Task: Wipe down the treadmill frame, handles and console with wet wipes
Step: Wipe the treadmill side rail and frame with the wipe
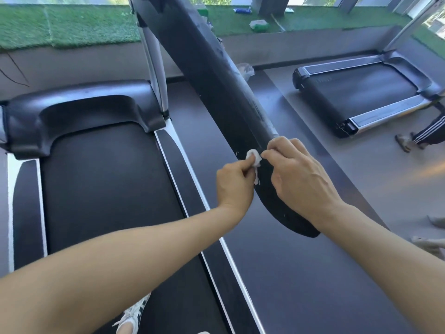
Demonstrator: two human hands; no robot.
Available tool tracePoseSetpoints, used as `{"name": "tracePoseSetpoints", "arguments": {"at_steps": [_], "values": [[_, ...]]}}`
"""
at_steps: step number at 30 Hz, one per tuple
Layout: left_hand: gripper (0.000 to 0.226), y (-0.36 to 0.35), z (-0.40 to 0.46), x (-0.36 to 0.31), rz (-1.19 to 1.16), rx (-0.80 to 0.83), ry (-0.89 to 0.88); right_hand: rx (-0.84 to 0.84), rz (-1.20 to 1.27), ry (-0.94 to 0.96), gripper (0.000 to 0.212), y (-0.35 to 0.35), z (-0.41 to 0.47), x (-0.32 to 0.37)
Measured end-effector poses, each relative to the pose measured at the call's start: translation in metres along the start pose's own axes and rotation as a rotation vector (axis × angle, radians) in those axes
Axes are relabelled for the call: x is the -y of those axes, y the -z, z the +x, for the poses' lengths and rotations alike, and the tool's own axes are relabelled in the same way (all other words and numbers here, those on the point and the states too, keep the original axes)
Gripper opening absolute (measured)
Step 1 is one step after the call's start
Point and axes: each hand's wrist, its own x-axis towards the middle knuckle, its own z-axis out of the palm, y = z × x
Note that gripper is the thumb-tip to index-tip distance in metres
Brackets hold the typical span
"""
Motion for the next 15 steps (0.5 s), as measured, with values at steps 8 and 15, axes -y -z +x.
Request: {"name": "tracePoseSetpoints", "arguments": {"at_steps": [8,15], "values": [[0.026,0.014,0.060,-0.021,0.058,-0.222,-0.075,0.071,0.006,-0.069,0.020,0.005,-0.007,-0.003],[0.022,0.005,-0.011,-0.019,-0.015,-0.016,-0.128,0.018,0.058,-0.130,0.020,0.005,-0.017,0.000]]}}
